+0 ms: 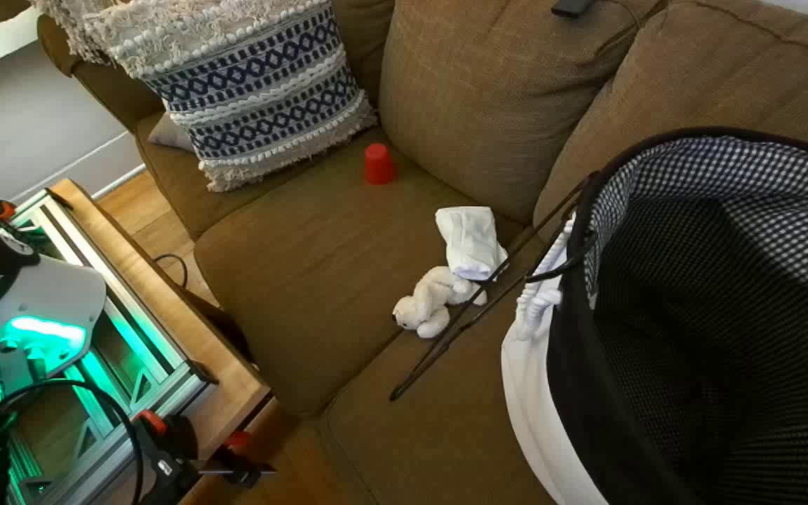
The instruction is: Pick up the white toy and put it on the top middle brown cushion on the couch
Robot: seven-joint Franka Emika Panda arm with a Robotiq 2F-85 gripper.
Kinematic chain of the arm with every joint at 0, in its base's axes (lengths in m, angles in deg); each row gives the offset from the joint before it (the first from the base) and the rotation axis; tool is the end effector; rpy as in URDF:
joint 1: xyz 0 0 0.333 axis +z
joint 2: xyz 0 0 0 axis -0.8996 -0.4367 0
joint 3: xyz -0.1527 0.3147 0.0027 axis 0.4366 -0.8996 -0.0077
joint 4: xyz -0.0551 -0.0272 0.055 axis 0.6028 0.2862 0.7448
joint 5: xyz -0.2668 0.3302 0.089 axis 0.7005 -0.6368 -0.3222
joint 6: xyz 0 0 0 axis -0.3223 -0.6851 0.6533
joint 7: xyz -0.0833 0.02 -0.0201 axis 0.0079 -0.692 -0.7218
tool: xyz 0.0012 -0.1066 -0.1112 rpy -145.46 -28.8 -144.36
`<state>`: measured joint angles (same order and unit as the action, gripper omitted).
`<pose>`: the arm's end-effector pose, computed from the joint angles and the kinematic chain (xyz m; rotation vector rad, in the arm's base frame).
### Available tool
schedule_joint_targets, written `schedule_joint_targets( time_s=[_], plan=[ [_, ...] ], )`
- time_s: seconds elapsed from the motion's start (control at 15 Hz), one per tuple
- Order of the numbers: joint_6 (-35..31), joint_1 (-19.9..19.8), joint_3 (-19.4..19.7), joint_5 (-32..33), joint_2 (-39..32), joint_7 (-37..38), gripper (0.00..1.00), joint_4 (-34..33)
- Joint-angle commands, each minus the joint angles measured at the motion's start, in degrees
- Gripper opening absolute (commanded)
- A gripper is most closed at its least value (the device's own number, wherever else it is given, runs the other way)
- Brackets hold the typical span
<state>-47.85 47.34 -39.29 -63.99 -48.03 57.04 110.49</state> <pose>0.2906 -0.2029 0.5219 2.8793 -0.3713 -0.1507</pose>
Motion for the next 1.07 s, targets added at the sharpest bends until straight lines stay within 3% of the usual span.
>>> schedule_joint_targets(
  time_s=[0.0, 0.27, 0.6, 0.93, 1.0],
  plan=[
    [0.5, 1.75, 1.22, 0.76, 0.12, 0.84, 1.0, -0.2],
    [-6.05, 1.39, 0.96, 1.23, -2.21, 5.87, 1.0, 0.42],
    [-18.79, 0.25, 1.97, 3.17, -18.87, 9.15, 1.0, -2.85],
    [-19.14, 1.21, 2.2, 1.54, -36.11, 8.41, 1.0, -8.19],
    [-20.49, 1.17, 2.17, 2.09, -29.17, 8.48, 1.0, -4.13]
  ],
)
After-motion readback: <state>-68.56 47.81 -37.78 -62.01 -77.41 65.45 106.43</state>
